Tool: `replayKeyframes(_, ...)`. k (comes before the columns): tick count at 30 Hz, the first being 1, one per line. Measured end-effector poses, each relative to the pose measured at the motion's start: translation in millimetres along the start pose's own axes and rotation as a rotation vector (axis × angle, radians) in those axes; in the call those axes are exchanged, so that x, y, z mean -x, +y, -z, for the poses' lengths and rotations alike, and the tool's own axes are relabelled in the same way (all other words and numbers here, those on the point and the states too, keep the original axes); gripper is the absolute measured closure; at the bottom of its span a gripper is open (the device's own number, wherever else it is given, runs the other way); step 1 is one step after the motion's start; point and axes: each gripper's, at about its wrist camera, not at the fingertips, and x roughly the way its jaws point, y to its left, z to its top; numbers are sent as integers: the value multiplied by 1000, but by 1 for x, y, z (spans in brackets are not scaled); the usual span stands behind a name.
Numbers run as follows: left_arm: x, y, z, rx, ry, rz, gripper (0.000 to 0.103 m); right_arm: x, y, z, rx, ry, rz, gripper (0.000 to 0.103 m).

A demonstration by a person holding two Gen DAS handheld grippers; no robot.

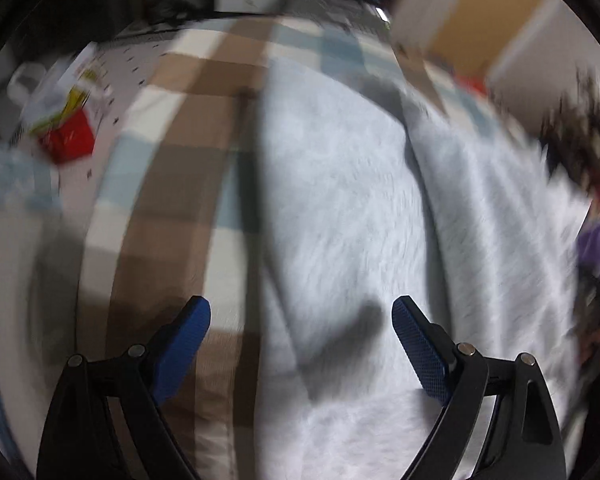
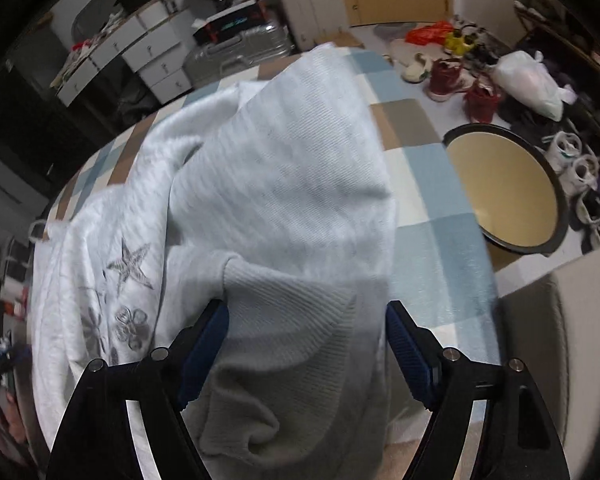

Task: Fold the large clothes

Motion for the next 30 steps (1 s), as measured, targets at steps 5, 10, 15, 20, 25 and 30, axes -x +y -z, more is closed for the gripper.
replayKeyframes(5, -29, -41, -15, -229, 121, -89, 33, 8, 1, 6, 40, -15, -59, 36)
replayKeyframes(10, -43, -53, -23, -298, 193, -87, 39, 8, 8, 14, 118, -1, -42, 67)
replayKeyframes(15, -56, -53, -36, -290, 203, -84, 38, 3, 28, 13, 194, 7, 34, 73)
replayKeyframes(20, -70, -56, -57, -301, 206, -85, 37, -10, 30, -4, 165, 10, 54, 73)
replayKeyframes(25, -87, -63, -78, -287, 189, -116, 26, -21, 31, -21, 173, -13, 65, 72)
replayKeyframes(30, -88, -60, -84, -264, 122, -152, 16, -32, 29, -34, 189, -82, 145, 54)
